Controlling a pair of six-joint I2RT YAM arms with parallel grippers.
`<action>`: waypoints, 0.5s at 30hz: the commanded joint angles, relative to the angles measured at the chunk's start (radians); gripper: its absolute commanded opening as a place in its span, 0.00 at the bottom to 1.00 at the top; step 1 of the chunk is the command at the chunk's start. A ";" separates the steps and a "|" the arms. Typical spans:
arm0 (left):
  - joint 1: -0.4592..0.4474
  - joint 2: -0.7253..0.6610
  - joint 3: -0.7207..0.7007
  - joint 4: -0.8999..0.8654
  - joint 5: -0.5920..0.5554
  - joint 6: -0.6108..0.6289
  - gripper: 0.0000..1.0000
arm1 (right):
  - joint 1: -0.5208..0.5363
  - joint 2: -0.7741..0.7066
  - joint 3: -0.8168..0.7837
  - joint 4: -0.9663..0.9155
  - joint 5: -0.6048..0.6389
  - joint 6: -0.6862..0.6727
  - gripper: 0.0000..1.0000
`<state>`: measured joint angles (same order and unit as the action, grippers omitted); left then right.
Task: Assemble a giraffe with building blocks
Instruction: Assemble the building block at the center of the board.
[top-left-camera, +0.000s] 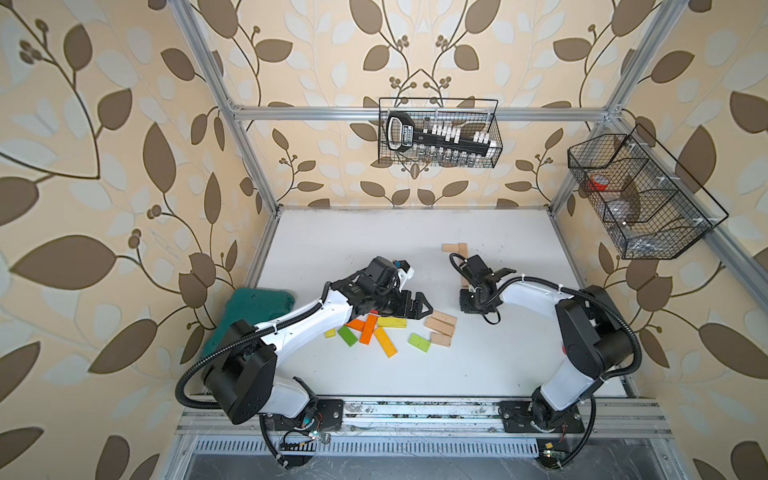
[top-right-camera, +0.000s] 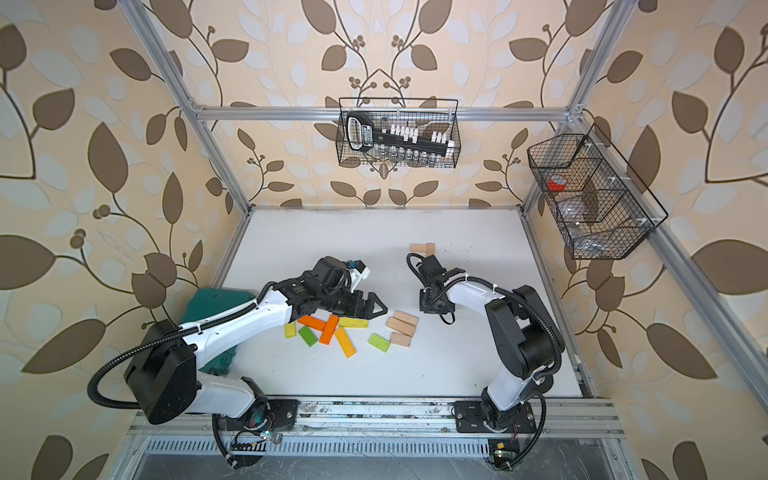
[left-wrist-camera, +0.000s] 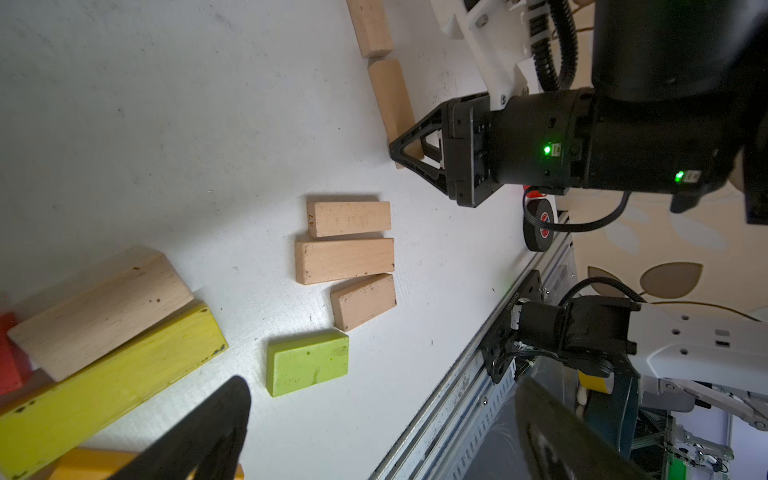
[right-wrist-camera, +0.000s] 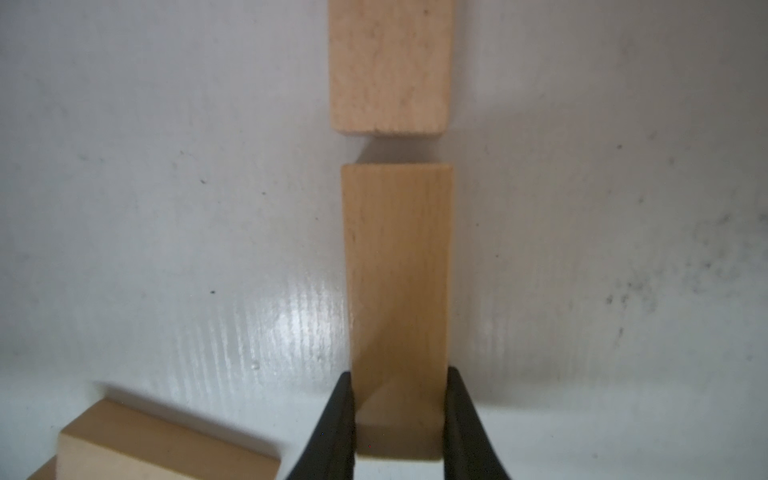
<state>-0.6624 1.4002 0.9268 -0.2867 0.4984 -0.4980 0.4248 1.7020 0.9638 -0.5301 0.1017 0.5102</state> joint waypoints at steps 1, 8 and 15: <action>-0.008 -0.010 -0.002 0.017 0.023 0.009 0.99 | -0.003 0.068 -0.017 -0.006 -0.020 -0.005 0.20; -0.009 -0.009 -0.002 0.016 0.023 0.009 0.99 | -0.006 0.076 -0.014 -0.010 -0.010 -0.004 0.22; -0.009 -0.012 0.000 0.012 0.023 0.011 0.99 | -0.011 0.082 -0.011 -0.011 -0.004 -0.002 0.24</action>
<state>-0.6624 1.4002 0.9268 -0.2867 0.4984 -0.4980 0.4221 1.7149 0.9768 -0.5240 0.1047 0.5106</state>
